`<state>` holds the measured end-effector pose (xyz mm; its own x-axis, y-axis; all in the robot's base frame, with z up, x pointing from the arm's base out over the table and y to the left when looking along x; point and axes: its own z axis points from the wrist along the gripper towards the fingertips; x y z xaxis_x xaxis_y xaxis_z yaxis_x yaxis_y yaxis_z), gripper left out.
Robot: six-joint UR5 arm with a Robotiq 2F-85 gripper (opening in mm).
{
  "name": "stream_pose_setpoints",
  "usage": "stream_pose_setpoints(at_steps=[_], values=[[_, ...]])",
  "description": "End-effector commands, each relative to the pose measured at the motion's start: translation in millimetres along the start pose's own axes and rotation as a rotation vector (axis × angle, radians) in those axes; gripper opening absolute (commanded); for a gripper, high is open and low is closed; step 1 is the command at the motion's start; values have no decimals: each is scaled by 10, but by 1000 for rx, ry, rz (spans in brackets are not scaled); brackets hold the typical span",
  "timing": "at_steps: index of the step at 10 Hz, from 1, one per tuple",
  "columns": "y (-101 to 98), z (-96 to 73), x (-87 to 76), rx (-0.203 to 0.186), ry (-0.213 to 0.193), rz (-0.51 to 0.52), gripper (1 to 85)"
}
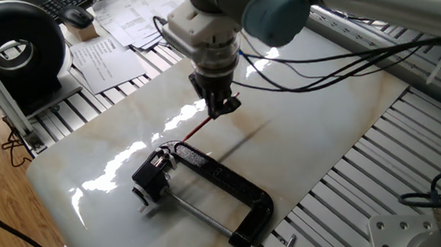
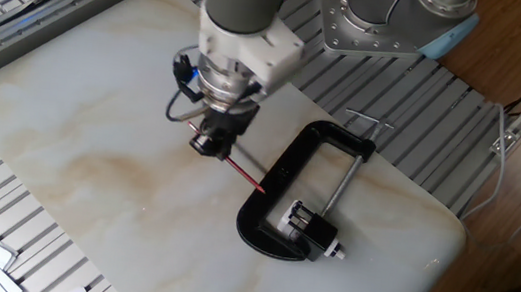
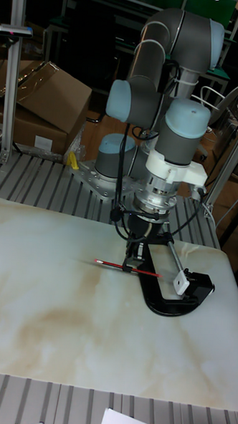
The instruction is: Insert the pencil into the pencil sharpener
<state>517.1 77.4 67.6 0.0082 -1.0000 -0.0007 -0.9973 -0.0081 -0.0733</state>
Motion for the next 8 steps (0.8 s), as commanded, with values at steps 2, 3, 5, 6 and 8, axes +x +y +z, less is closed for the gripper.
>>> stream_pose_setpoints(at_steps=[2,3,5,6,8], values=[[-39,49,-163,28,8,-5,13],[-8,50,-195,16,-4,-35,13],[19,72,-315,7,-5,-27,13],[17,54,-369,7,-1,-25,13],[30,35,-422,6,-10,-22,13]])
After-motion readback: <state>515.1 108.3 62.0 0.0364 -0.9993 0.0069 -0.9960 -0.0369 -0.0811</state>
